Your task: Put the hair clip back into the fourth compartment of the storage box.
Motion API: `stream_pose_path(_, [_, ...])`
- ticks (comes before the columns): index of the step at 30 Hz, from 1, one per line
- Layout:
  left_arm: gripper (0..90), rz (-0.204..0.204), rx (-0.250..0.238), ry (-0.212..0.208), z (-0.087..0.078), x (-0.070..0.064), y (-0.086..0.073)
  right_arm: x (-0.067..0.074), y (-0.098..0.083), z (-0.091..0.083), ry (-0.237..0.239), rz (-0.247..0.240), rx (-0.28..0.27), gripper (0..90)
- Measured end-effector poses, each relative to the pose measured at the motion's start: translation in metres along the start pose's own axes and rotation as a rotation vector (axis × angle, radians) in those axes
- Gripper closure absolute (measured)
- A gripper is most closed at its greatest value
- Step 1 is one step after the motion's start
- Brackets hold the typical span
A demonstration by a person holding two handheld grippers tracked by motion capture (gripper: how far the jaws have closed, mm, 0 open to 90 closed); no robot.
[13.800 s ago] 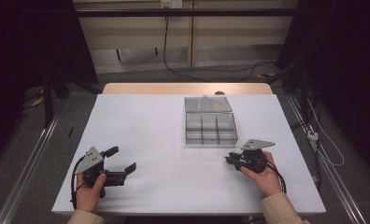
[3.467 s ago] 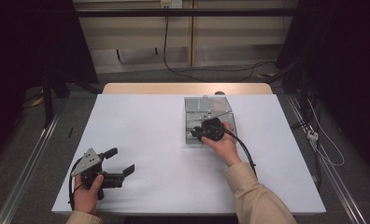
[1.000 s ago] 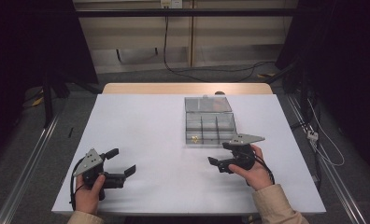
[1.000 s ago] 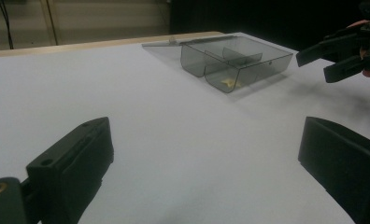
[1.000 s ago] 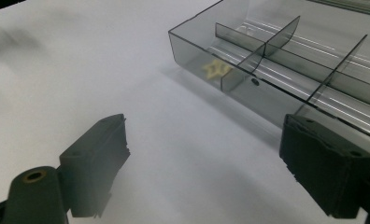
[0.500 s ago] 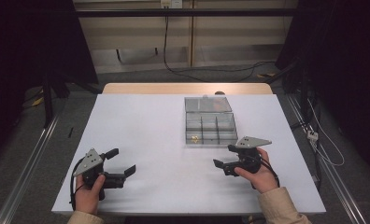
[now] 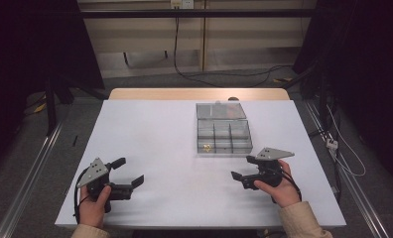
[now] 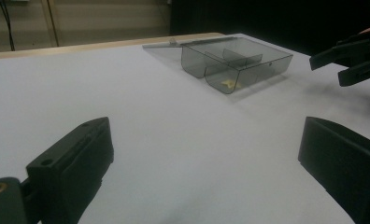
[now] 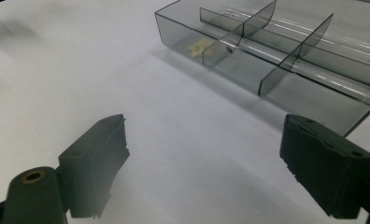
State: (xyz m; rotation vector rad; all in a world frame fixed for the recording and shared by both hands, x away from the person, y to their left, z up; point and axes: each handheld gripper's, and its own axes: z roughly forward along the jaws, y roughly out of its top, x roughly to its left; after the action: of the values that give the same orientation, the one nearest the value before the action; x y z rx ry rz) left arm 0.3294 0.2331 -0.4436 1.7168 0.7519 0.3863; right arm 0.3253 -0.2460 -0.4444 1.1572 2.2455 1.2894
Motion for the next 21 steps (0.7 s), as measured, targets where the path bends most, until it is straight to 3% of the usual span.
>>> stream_pose_path(21, [3.3,0.005,0.002,-0.001,0.000,0.000,0.000,-0.010,-0.016,-0.016,-0.023,0.007,0.001,14.9])
